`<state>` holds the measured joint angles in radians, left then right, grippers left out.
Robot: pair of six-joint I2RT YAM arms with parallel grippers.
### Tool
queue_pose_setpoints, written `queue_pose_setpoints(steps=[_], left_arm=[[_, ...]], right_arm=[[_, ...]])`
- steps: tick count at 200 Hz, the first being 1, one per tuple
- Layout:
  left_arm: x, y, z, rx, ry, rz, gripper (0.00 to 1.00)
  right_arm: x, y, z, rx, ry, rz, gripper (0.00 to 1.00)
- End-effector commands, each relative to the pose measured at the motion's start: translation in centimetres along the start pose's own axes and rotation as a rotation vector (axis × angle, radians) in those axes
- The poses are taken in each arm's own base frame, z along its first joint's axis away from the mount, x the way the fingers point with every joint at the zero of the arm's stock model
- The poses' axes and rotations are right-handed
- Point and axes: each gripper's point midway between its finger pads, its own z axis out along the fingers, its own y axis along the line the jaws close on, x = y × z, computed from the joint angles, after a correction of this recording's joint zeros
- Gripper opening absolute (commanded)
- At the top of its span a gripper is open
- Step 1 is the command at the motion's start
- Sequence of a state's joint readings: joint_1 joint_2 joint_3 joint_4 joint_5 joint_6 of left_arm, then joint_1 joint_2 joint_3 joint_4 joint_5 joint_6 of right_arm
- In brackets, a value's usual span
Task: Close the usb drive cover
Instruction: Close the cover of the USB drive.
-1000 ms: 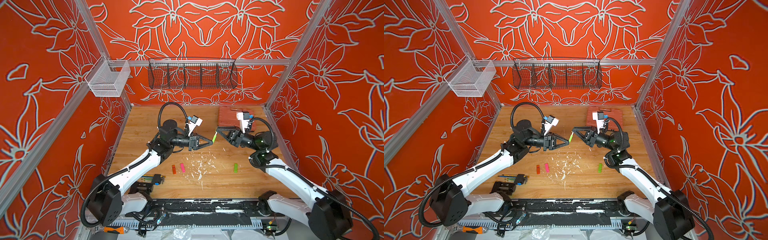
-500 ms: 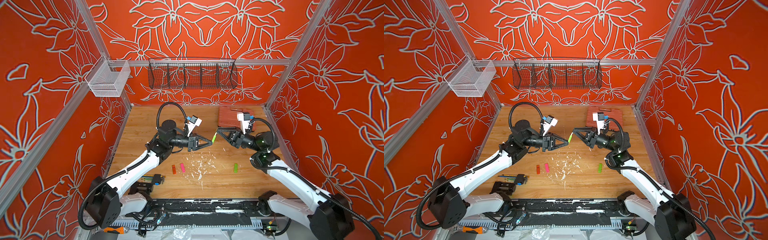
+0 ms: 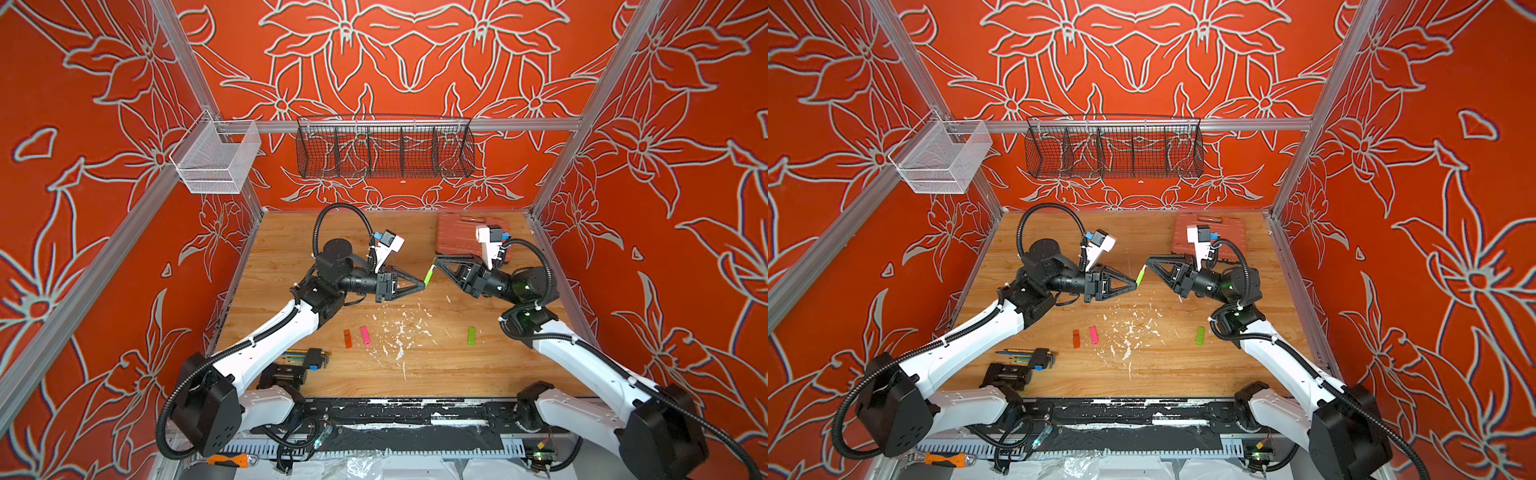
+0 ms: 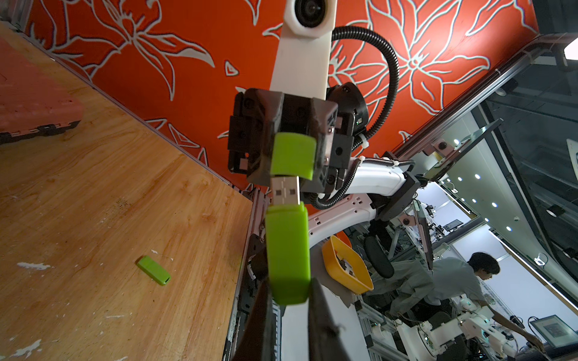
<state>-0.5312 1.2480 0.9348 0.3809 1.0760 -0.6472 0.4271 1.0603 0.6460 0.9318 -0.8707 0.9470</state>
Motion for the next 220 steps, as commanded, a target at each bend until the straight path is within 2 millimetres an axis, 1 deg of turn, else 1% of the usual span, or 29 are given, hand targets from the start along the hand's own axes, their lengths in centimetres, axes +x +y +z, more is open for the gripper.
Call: queue_pose_setpoints(steps=[1,14,36,51,83,115,124,131,162,180,195,220], left_arm=[[-1.4,-1.8,0.1,0.043,-0.015,0.079,0.01],[-1.4,-1.9,0.2,0.045,-0.014,0.08,0.01],[-1.4,-1.8,0.3,0.042,-0.014,0.08,0.01],[-1.5,-1.7,0.3,0.039,-0.018,0.085,0.01],[-2.4,-2.1,0.3,0.04,-0.04,0.127,0.01],[-3.0,-2.2,0.5,0.04,-0.048,0.153,0.01],[-3.1,-2.2,0.5,0.038,-0.048,0.157,0.01],[-3.2,-2.2,0.5,0.037,-0.048,0.164,0.01],[-3.7,-2.4,0.6,0.04,-0.05,0.183,0.01],[-3.8,-2.4,0.7,0.04,-0.048,0.183,0.01],[-3.6,-2.0,0.8,0.035,-0.042,0.171,0.01],[-3.4,-1.7,0.9,0.034,-0.038,0.163,0.01]], right_arm=[[0.7,-0.1,-0.2,-0.004,0.006,0.003,0.1],[0.8,0.0,-0.1,-0.014,0.007,0.001,0.1],[0.6,0.8,0.1,-0.054,0.006,-0.001,0.1],[0.7,0.8,0.1,-0.055,0.01,0.003,0.1],[0.7,0.9,0.0,-0.053,0.004,0.0,0.1],[0.2,1.8,0.0,-0.063,0.001,-0.021,0.1],[0.3,2.0,-0.1,-0.059,0.007,-0.026,0.12],[0.3,2.0,-0.1,-0.053,0.011,-0.031,0.15],[0.4,2.3,-0.3,-0.032,0.026,-0.052,0.23],[0.2,2.8,-0.4,-0.038,0.029,-0.062,0.25],[0.0,3.3,-0.4,-0.042,0.032,-0.078,0.25],[-0.2,3.7,-0.4,-0.039,0.046,-0.101,0.3]])
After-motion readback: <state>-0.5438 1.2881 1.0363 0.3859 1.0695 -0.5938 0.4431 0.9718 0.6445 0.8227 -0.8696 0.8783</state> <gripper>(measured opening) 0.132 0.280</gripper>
